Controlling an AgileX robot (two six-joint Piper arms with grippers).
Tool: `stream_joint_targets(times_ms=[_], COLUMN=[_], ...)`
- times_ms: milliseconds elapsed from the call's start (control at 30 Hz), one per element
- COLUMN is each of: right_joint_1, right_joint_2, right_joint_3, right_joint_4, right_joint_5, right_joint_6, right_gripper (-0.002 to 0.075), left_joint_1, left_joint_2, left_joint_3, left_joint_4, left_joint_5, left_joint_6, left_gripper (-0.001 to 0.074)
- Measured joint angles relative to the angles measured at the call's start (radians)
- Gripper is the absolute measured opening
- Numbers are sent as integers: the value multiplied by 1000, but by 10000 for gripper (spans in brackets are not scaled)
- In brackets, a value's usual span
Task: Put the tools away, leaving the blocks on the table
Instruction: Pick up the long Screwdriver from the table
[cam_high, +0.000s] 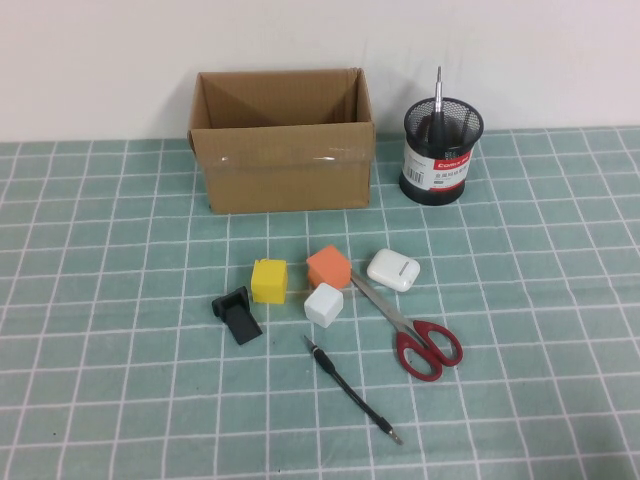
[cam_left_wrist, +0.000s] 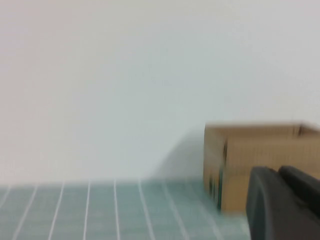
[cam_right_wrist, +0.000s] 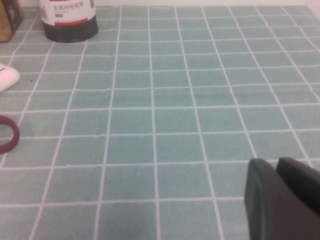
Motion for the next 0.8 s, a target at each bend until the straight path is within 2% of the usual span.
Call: stream_joint_targets(times_ms=[367,800], right_joint_1=[0,0], right_joint_2=[0,0], right_joint_3=[0,0], right_joint_4=[0,0], right_joint_5=[0,0], right_joint_6=[0,0], right_gripper=[-11,-11], left_joint_1=[3,5], left_joint_2=[-11,-11], left_joint_3=[4,4], left_joint_4=[-11,-11], left_joint_5=[434,438], left_joint_6=[23,22], left_gripper=[0,-1])
